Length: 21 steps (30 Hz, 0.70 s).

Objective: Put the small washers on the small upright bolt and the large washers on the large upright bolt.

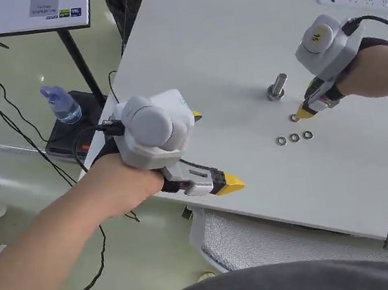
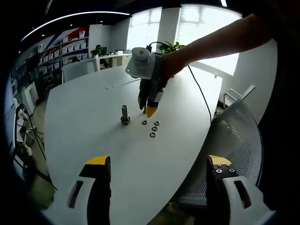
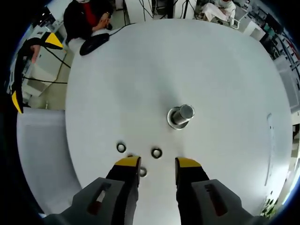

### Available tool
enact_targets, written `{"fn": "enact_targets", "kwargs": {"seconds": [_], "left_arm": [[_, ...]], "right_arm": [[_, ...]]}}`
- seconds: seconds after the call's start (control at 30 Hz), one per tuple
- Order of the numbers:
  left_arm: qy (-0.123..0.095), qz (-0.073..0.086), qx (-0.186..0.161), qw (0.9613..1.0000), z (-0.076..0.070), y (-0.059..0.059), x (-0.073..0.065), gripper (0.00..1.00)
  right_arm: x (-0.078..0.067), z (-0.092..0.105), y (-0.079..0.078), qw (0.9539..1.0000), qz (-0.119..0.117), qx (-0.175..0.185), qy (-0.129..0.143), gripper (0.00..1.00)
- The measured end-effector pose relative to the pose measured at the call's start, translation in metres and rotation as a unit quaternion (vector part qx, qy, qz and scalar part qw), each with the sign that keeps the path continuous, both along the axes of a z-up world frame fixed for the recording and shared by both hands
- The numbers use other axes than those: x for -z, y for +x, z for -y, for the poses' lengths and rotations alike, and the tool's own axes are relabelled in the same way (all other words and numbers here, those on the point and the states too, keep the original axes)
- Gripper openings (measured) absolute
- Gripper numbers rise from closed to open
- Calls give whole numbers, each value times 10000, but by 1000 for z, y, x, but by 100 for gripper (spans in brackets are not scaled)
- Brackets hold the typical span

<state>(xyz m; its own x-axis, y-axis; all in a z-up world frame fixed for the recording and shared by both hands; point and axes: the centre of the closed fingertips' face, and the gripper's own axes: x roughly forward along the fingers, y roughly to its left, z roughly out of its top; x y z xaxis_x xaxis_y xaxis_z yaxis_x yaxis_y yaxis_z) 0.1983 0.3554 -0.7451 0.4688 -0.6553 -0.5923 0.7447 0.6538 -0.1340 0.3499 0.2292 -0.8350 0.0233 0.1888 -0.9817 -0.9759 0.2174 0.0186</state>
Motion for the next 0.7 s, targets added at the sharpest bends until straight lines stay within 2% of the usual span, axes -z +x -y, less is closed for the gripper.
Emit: {"fn": "enact_targets", "kwargs": {"seconds": [0.13,0.3,0.5,0.6,0.67,0.7], "left_arm": [[-33,-9,-77,10000,2,2,-1,85],[14,-65,-87,9999,3,-1,2,85],[-47,-99,-130,9999,5,-3,4,83],[-11,-93,-132,9999,4,-3,5,83],[-8,-11,-201,9998,3,-1,3,83],[-32,-20,-220,9997,3,-1,2,83]], "right_arm": [[7,-1,4,10000,22,26,34,30],[16,-1,3,10000,12,-2,22,29],[23,-2,7,10000,71,-5,52,28],[27,-2,4,10000,50,28,65,28],[31,-2,3,10000,44,-1,58,27],[33,-1,4,10000,35,6,51,27]]}}
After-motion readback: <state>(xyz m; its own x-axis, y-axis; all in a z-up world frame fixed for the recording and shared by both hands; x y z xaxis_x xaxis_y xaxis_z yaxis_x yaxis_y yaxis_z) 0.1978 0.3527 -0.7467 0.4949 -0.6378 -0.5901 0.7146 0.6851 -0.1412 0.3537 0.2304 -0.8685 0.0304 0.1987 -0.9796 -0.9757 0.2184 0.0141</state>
